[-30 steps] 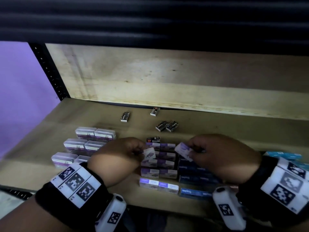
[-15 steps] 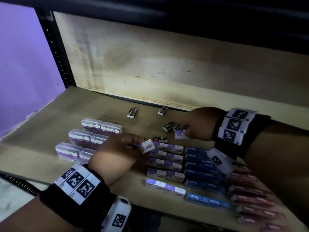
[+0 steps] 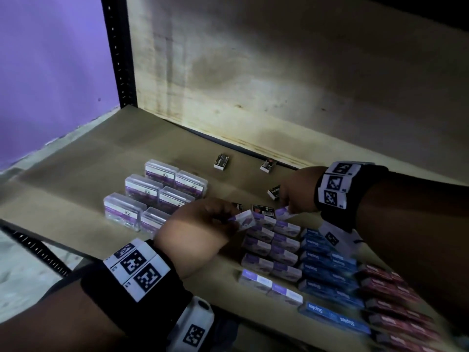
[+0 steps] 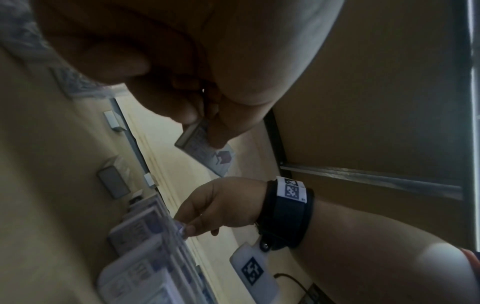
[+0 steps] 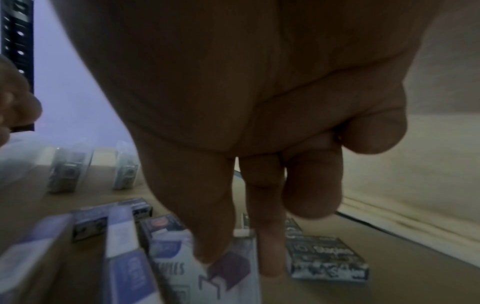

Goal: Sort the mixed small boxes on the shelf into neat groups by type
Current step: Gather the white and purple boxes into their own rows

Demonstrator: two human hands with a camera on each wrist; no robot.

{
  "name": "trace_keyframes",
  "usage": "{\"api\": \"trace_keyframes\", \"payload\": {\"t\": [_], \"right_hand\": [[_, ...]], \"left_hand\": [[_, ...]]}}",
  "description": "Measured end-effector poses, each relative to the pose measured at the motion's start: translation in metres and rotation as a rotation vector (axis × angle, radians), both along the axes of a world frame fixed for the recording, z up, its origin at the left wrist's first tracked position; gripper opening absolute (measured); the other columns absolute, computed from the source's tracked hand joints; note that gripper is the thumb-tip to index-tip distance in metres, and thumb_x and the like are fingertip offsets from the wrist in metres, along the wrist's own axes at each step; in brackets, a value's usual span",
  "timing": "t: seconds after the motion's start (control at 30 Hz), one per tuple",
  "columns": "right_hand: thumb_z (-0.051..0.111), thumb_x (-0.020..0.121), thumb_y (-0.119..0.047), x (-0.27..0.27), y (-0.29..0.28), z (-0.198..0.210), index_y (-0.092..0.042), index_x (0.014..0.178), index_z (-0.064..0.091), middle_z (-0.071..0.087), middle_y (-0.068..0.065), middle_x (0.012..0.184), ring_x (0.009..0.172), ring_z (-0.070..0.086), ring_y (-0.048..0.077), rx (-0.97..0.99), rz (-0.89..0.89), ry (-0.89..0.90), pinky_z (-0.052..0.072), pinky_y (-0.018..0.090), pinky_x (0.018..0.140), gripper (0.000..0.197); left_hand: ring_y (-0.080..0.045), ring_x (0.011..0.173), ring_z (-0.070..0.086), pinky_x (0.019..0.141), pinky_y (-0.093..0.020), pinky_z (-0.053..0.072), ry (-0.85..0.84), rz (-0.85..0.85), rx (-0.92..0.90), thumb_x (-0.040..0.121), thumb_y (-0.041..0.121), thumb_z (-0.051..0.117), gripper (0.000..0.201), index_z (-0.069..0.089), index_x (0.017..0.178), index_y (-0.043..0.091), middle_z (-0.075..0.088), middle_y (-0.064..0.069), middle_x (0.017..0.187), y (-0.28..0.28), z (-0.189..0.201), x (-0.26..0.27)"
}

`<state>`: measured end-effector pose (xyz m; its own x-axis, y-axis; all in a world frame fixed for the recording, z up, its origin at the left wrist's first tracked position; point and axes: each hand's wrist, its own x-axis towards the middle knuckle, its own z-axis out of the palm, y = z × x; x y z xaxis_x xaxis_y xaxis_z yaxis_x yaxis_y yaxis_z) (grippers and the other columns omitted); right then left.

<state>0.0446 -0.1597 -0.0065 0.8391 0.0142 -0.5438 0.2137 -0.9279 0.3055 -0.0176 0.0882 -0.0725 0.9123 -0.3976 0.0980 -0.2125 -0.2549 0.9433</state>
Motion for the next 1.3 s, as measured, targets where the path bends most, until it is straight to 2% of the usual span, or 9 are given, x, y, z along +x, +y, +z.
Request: {"api": "trace_keyframes", "payload": {"t": [0.1, 0.2, 0.3, 0.63, 0.8, 0.9, 1.0, 1.1, 1.3], "right_hand": [[0.063, 0.092, -0.029, 0.003, 0.003, -0.007, -0.017, 0.117, 0.069, 0.070, 0.006, 0.113, 0.102, 0.066, 0.025, -0.040, 0.069, 0.037, 0.044, 0.030, 0.067, 0.028], [0.053, 0.098, -0.030, 0.004, 0.006, -0.010, -0.008, 0.119, 0.068, 0.069, 0.009, 0.115, 0.102, 0.064, 0.027, -0.035, 0.131, 0.037, 0.047, 0.018, 0.070, 0.034], [0.054, 0.097, -0.034, 0.009, 0.010, -0.013, -0.009, 0.118, 0.069, 0.070, 0.009, 0.112, 0.099, 0.066, 0.029, -0.046, 0.118, -0.002, 0.052, 0.033, 0.078, 0.035], [0.063, 0.088, -0.038, 0.027, 0.024, -0.018, -0.026, 0.109, 0.069, 0.067, 0.002, 0.099, 0.096, 0.067, 0.025, 0.036, -0.024, -0.083, 0.047, 0.033, 0.070, 0.024], [0.063, 0.087, -0.034, 0.030, 0.027, -0.020, -0.024, 0.105, 0.069, 0.056, -0.001, 0.081, 0.078, 0.059, 0.022, 0.080, -0.038, -0.122, 0.042, 0.031, 0.066, 0.021], [0.066, 0.086, -0.036, 0.025, 0.021, -0.016, -0.025, 0.099, 0.067, 0.059, 0.000, 0.086, 0.076, 0.056, 0.020, 0.047, -0.024, -0.113, 0.042, 0.031, 0.068, 0.016], [0.069, 0.087, -0.033, 0.013, 0.010, -0.010, -0.023, 0.111, 0.067, 0.065, 0.003, 0.098, 0.095, 0.066, 0.024, 0.047, -0.045, -0.037, 0.044, 0.030, 0.072, 0.026], [0.070, 0.087, -0.029, 0.003, -0.001, -0.006, -0.021, 0.118, 0.068, 0.069, 0.004, 0.107, 0.085, 0.062, 0.020, 0.072, -0.086, 0.011, 0.045, 0.026, 0.066, 0.032], [0.074, 0.084, -0.026, -0.004, -0.009, -0.008, -0.020, 0.112, 0.071, 0.067, 0.002, 0.096, 0.077, 0.056, 0.017, 0.094, -0.119, 0.032, 0.043, 0.025, 0.065, 0.029]], "left_hand": [[0.006, 0.060, 0.059, 0.060, -0.014, 0.047, 0.021, 0.018, -0.036, 0.083, 0.011, 0.075, 0.035, 0.070, 0.085, 0.045, 0.071, 0.015, 0.074, 0.002, -0.002, 0.001], [0.008, 0.060, 0.060, 0.058, -0.009, 0.045, 0.016, 0.003, 0.004, 0.083, 0.013, 0.075, 0.038, 0.069, 0.086, 0.050, 0.071, 0.020, 0.074, 0.003, -0.001, 0.002], [0.004, 0.064, 0.064, 0.060, -0.013, 0.048, 0.041, -0.006, 0.005, 0.084, 0.016, 0.075, 0.033, 0.070, 0.090, 0.048, 0.073, 0.017, 0.076, 0.003, 0.000, 0.003], [0.009, 0.064, 0.065, 0.058, -0.007, 0.044, 0.052, -0.049, -0.022, 0.086, 0.012, 0.073, 0.044, 0.070, 0.083, 0.056, 0.073, 0.021, 0.077, 0.005, 0.003, 0.000], [0.007, 0.069, 0.066, 0.064, -0.012, 0.048, 0.045, -0.069, 0.080, 0.080, 0.030, 0.070, 0.024, 0.070, 0.089, 0.052, 0.072, 0.022, 0.078, 0.004, 0.009, -0.004], [0.012, 0.065, 0.062, 0.058, -0.004, 0.040, 0.008, -0.066, 0.145, 0.071, 0.042, 0.063, 0.021, 0.068, 0.089, 0.051, 0.069, 0.026, 0.074, 0.003, 0.016, -0.004], [0.014, 0.062, 0.060, 0.056, -0.003, 0.039, 0.004, -0.071, 0.142, 0.076, 0.027, 0.071, 0.023, 0.070, 0.086, 0.049, 0.068, 0.026, 0.071, 0.002, 0.019, -0.004], [0.013, 0.063, 0.062, 0.056, -0.003, 0.041, -0.005, -0.080, 0.172, 0.078, 0.020, 0.074, 0.037, 0.068, 0.080, 0.057, 0.068, 0.028, 0.070, 0.000, 0.018, -0.005], [0.002, 0.070, 0.065, 0.069, -0.022, 0.053, -0.028, -0.014, 0.281, 0.078, 0.028, 0.072, 0.011, 0.074, 0.088, 0.033, 0.069, 0.018, 0.077, -0.007, 0.013, -0.005]]}}
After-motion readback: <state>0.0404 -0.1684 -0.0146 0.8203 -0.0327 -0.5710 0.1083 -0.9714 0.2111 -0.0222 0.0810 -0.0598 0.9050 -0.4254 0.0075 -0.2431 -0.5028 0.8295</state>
